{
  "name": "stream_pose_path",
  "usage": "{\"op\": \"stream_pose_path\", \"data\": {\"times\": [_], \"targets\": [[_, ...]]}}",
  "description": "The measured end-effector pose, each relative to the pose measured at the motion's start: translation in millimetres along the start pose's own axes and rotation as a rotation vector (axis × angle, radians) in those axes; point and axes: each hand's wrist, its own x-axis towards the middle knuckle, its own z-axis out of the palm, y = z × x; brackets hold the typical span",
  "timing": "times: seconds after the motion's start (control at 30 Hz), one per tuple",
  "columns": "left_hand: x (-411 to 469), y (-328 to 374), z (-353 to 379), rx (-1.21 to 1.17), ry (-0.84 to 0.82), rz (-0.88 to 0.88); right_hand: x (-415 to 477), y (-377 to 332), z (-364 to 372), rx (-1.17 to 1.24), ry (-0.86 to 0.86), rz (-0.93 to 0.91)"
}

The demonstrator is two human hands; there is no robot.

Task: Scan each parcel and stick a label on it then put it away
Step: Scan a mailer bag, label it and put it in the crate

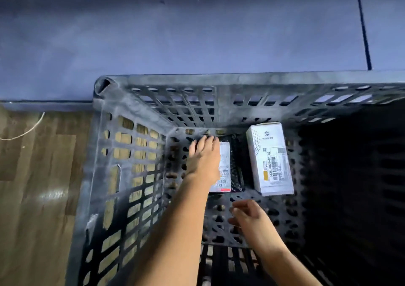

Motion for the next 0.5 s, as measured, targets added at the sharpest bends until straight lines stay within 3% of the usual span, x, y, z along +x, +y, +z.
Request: {"op": "stream_pose_path", "data": {"times": [0.1, 0.2, 0.3, 0.5], "targets": [[0, 0, 2, 0.057, 0.001, -0.063, -1, -3, 1, 0.002, -0.014, 0.031], [-12, -1, -14, -0.049, -0.076, -0.109, -11, -9, -5, 0.0, -0.014, 0.028], [-45, -4, -39, -0.335, -0.145, -0.184, -37, -16, -10, 0.029, 0.015, 0.069], [-160, -21, -138, -0.874, -0.104, -0.338, -143, -56, -16, 0.103, 0.007, 0.103]]}}
